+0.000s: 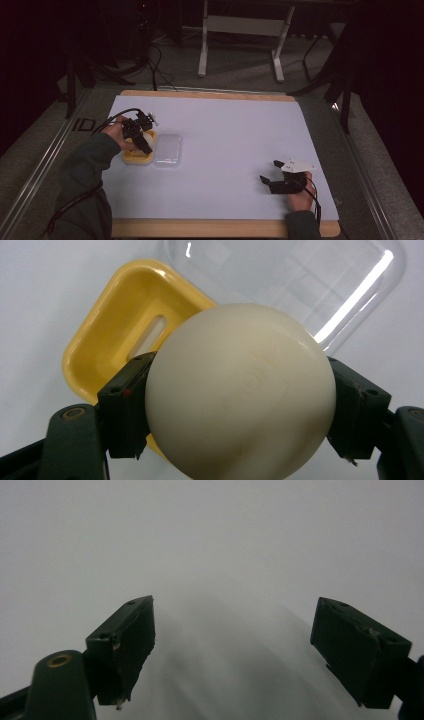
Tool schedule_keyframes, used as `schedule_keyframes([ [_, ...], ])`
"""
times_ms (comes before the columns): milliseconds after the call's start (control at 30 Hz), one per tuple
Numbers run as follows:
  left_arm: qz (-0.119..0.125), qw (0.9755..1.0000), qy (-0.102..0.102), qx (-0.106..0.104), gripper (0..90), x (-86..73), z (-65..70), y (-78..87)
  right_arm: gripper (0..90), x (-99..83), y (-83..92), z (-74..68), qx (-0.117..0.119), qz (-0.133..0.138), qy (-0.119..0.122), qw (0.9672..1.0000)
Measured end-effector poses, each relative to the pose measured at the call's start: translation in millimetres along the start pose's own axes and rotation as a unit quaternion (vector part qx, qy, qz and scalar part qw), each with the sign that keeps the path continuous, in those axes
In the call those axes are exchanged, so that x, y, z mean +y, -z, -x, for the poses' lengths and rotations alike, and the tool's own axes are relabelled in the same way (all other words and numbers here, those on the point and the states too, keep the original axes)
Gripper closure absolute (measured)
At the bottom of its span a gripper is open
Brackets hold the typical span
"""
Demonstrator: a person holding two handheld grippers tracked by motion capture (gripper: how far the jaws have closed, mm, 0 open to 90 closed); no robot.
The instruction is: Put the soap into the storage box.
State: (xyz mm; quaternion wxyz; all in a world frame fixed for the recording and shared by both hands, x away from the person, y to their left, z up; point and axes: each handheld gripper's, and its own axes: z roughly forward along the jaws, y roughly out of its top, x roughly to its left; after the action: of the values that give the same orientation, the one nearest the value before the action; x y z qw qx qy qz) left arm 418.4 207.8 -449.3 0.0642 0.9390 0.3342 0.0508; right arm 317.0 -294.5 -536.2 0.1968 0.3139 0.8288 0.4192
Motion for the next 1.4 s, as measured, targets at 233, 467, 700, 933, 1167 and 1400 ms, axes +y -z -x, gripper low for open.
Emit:
schedule_keyframes([
  [233, 0.000, 1.0000, 0.007, -0.001, 25.1, -1.7, -3.9, 0.4, 17.6, 0.0, 0.1, -0.1, 0.000, 0.000, 0.000, 1.0000],
  [467, -0.008, 0.9997, 0.020, 0.004, 25.1, -1.8, -7.5, -2.6, 17.6, 0.0, 0.0, 0.0, 0.001, 0.000, -0.001, 1.0000],
  [700, -0.003, 0.9994, 0.032, 0.014, 25.1, -2.2, -11.2, -3.4, 17.6, -0.1, 0.1, 0.2, 0.001, 0.000, -0.001, 1.0000],
  [933, -0.004, 0.9989, 0.045, 0.016, 25.2, -3.5, -14.1, -4.4, 17.6, 0.0, 0.1, 0.3, 0.003, 0.000, -0.002, 1.0000],
  [1167, -0.015, 0.9981, 0.057, 0.016, 25.1, -4.6, -15.5, -8.6, 17.6, 0.0, 0.0, 0.4, 0.004, 0.000, -0.001, 1.0000],
  [1400, -0.016, 0.9979, 0.061, 0.014, 25.1, -5.0, -15.9, -11.0, 17.6, 0.0, -0.1, 0.4, 0.003, 0.000, -0.001, 1.0000],
])
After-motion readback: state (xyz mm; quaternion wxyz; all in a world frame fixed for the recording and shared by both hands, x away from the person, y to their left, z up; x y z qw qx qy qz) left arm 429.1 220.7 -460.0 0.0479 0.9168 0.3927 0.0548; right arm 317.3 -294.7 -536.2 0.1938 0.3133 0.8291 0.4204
